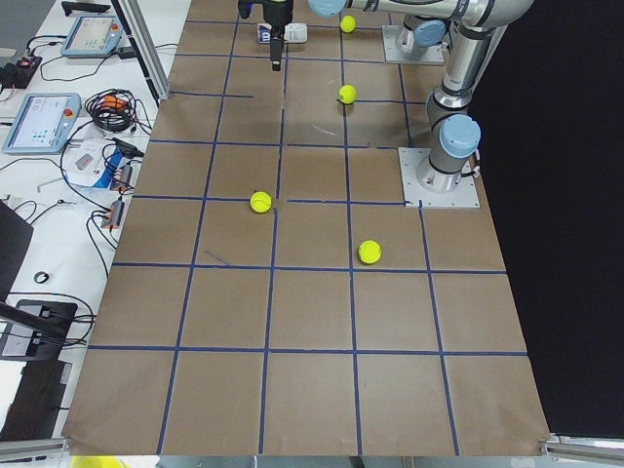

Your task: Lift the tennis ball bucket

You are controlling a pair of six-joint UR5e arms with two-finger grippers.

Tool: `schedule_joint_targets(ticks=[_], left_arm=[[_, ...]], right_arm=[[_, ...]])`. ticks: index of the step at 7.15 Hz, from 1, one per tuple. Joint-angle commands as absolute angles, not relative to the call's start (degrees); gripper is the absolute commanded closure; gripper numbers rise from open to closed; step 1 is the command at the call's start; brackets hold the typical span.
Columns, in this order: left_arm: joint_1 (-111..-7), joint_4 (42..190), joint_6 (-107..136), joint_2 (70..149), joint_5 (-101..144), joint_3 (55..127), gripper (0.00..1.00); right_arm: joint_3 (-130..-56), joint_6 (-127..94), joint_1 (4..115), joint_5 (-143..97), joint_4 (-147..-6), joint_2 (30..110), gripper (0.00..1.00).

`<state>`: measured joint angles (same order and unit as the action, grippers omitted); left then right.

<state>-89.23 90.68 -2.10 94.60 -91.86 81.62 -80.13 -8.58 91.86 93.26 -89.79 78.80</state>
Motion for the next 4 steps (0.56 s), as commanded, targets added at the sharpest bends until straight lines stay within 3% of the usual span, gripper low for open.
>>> schedule_joint_targets(ticks=[1,4], left_arm=[[-89.3,90.62,-2.11,94.66,-91.85,81.39,0.0],[-89.21,90.7,-2.11,94.66,-91.84,81.3,0.0]], right_arm=[[-80.33,-8.35,91.85,92.9,-89.74,78.75,0.0],[-80.94,-0.86,89.84,93.16,-91.91,77.97,0.0]])
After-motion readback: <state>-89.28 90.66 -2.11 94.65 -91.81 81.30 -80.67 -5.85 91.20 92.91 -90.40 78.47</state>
